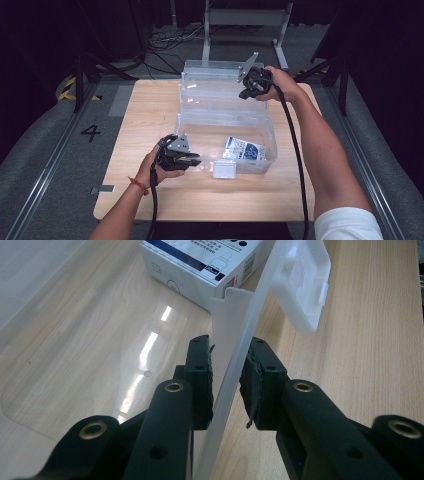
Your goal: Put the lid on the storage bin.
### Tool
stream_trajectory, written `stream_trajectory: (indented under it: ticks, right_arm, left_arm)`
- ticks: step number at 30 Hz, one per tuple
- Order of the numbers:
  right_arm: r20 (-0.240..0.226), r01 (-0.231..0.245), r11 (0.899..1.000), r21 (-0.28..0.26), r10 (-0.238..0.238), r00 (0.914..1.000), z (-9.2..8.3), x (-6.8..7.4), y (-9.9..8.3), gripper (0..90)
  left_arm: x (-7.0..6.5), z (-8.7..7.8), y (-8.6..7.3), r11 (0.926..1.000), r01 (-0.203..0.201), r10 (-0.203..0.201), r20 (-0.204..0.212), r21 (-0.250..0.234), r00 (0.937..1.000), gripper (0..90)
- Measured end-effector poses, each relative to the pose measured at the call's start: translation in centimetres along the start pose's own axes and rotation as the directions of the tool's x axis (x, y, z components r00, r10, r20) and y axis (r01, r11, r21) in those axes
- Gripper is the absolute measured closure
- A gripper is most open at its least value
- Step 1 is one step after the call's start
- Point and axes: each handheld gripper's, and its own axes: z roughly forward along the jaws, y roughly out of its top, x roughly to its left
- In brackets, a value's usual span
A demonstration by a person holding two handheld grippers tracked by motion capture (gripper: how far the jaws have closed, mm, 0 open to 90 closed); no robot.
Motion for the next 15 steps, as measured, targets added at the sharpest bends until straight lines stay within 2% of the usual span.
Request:
stream_trajectory:
  ticks: [9,11,15]
  right_arm:
    - [-0.001,0.03,0.999,-0.023,-0.03,0.9995,-1.4,1.3,0.1,90.0]
    - [0.004,0.037,0.999,-0.026,-0.036,0.9993,-1.7,1.7,0.2,90.0]
    - [0.008,0.047,0.998,-0.034,-0.047,0.9989,-2.4,2.6,0.1,90.0]
  left_arm:
    - [-0.1,0.0,0.0,1.0,-0.004,0.004,-0.002,0.001,1.0,74.7]
    - [-0.3,0.1,0.0,1.0,0.007,-0.007,0.0,-0.003,1.0,74.7]
    - [-0.5,0.2,0.1,1.0,-0.004,0.004,-0.013,-0.003,0.9999,74.7]
